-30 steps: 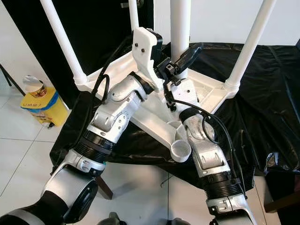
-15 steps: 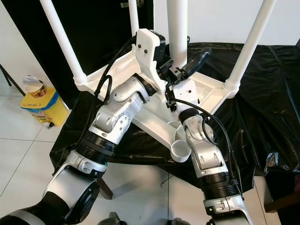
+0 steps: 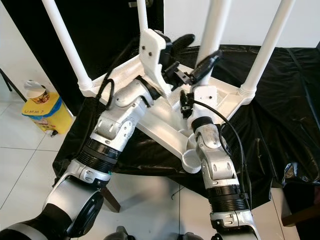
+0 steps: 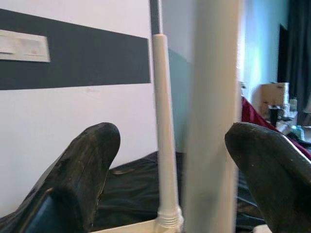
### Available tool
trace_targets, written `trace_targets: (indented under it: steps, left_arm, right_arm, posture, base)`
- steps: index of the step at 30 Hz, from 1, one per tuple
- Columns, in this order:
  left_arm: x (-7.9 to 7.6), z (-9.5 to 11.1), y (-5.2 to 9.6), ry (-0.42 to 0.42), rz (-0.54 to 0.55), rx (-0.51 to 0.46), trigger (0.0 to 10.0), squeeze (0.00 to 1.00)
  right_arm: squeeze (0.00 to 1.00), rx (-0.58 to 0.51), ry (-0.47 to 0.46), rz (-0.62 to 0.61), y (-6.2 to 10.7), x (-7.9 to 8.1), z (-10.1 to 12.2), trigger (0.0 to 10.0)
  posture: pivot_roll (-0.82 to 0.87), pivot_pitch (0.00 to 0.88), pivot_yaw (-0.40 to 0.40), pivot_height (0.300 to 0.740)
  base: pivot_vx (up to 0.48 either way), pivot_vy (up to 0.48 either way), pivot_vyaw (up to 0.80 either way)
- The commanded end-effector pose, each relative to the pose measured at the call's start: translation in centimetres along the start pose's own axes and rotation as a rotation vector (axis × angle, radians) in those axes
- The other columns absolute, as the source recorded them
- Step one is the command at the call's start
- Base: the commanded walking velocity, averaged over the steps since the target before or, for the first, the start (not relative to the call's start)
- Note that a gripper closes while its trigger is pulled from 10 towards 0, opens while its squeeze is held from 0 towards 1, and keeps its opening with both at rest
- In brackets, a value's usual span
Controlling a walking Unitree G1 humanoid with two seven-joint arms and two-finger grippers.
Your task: Building children table
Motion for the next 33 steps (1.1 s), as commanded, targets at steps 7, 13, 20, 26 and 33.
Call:
trace_targets:
  steps: [7, 13, 20, 26, 33]
  left_arm:
    - [2.9, 1.0, 1.2, -0.017, 0.121, -0.028, 10.0, 0.00]
    - [6.2, 0.0, 3.5, -0.044, 0.289, 0.002, 10.0, 0.00]
    - [7.9, -2.5, 6.4, -0.084, 0.390, 0.088, 10.0, 0.00]
    - [7.9, -3.7, 7.7, -0.083, 0.415, 0.130, 10.0, 0.00]
    - [7.9, -6.5, 10.9, -0.068, 0.542, 0.219, 10.0, 0.00]
  right_arm:
    - [0.00, -0.020, -0.015, -0.138, -0.2, -2.5, 0.6, 10.0]
    - [0.00, -0.058, -0.031, -0.175, -0.1, -3.2, 1.3, 10.0]
    - [0.00, -0.084, -0.034, -0.159, -0.2, -2.6, 1.8, 10.0]
    - [0.00, -0.084, -0.028, -0.158, -0.2, -2.5, 1.9, 10.0]
    - [0.00, -0.083, 0.021, -0.144, -0.6, -2.1, 1.9, 10.0]
  posture:
    - [-0.04, 0.037, 0.002, 0.740]
    - [-0.03, 0.034, -0.004, 0.740]
    - [-0.03, 0.028, -0.010, 0.740]
    - [-0.03, 0.023, -0.012, 0.740]
    - [-0.02, 0.020, -0.013, 0.740]
  base:
    - [0.000, 0.000, 0.00]
    - [0.000, 0.000, 0.00]
    - [0.000, 0.000, 0.00]
    - [0.000, 0.000, 0.00]
    - [0.000, 0.000, 0.00]
Point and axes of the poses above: a point about 5 cm out from each wrist's last joint towards the gripper, its own y axis pointing back from the gripper into the wrist, its own z axis along the axis of the wrist's last joint, x = y × z, the point moved 6 cm from there along -y, pointing out of the wrist towards the gripper, and after that the axes turned 2 degrees about -y, right-handed, at the moved point
